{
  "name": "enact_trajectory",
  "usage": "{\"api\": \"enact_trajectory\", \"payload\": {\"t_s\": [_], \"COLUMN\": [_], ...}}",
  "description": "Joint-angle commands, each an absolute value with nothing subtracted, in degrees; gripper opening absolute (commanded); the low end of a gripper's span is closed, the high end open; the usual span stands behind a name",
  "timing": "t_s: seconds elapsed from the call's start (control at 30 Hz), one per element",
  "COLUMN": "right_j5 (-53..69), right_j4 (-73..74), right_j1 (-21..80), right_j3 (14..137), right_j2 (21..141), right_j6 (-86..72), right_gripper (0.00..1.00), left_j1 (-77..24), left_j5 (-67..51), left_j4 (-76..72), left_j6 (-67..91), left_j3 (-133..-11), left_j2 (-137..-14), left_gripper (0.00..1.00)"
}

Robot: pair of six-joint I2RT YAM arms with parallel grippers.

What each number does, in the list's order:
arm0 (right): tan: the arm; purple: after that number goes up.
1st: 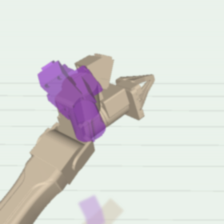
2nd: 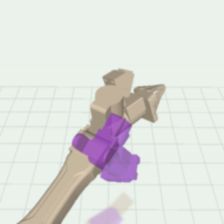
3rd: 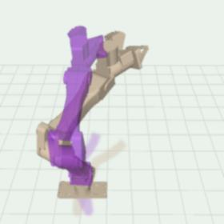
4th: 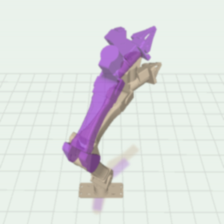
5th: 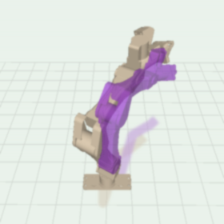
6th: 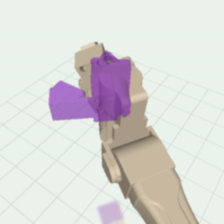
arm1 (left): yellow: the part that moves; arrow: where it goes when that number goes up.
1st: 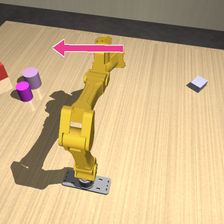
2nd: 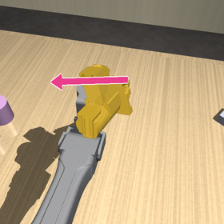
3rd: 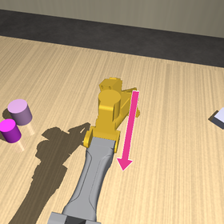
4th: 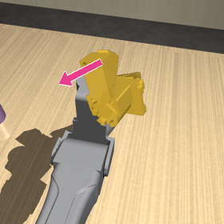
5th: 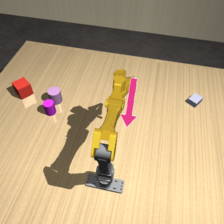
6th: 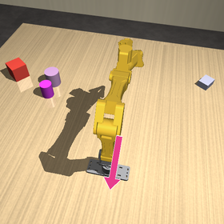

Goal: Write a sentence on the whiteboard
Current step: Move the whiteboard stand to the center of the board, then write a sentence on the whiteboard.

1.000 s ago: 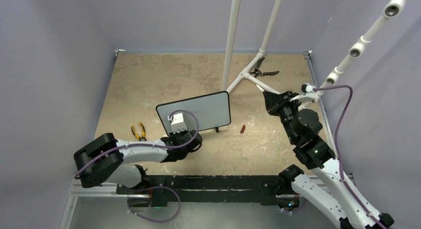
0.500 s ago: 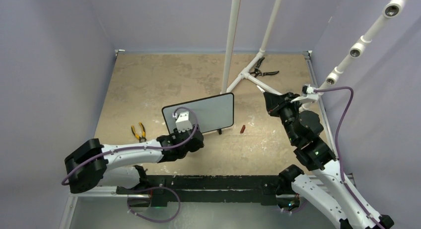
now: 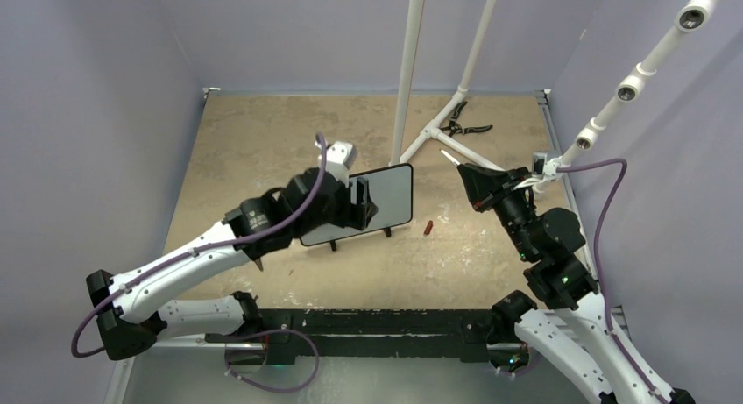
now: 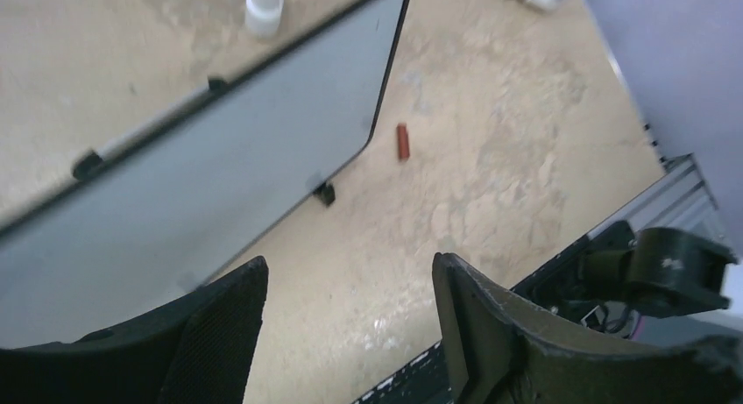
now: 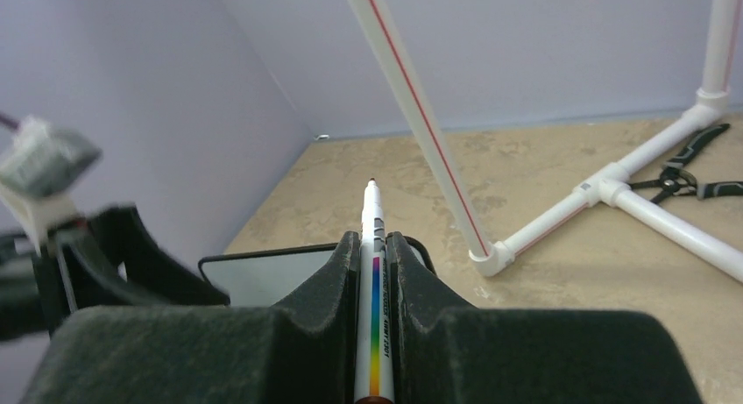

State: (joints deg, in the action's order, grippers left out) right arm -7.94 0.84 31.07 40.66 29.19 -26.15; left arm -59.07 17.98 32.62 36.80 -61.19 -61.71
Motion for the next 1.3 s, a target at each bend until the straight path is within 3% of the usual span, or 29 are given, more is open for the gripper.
{"api": "enact_trajectory", "payload": {"t_s": [0.0, 0.17, 0.37, 0.53, 0.97, 1.27], "right_j5": [-1.96, 2.59, 5.91, 5.43, 2.33, 0.85], "right_j4": [-4.06, -6.06, -8.23, -12.11, -21.00, -22.49], "right_j1": [31.11, 31.11, 31.11, 32.77, 38.57, 41.24], "right_j3": [39.74, 40.03, 39.40, 37.16, 35.19, 35.47], "right_j2": [29.55, 30.81, 32.80, 34.75, 41.66, 44.78], "right_j6": [-24.08, -23.87, -24.51, -26.69, -26.88, -26.37], "right_gripper": [0.00, 0.00, 0.00, 0.00, 0.00, 0.00], "left_j1": [-51.65, -39.37, -18.55, -9.83, -7.82, -7.82], "left_j5": [6.57, -3.20, -18.28, -21.29, -18.75, -21.59], "left_j4": [37.60, 36.36, 27.68, 23.38, 22.79, 19.21], "left_j6": [21.39, 13.51, 13.43, 14.51, 15.11, 16.26], "left_j3": [-71.00, -73.84, -65.92, -59.00, -47.35, -46.44], "left_j2": [-63.89, -64.64, -63.01, -59.35, -44.86, -44.85], "left_gripper": [0.68, 0.69, 0.69, 0.69, 0.70, 0.71]}}
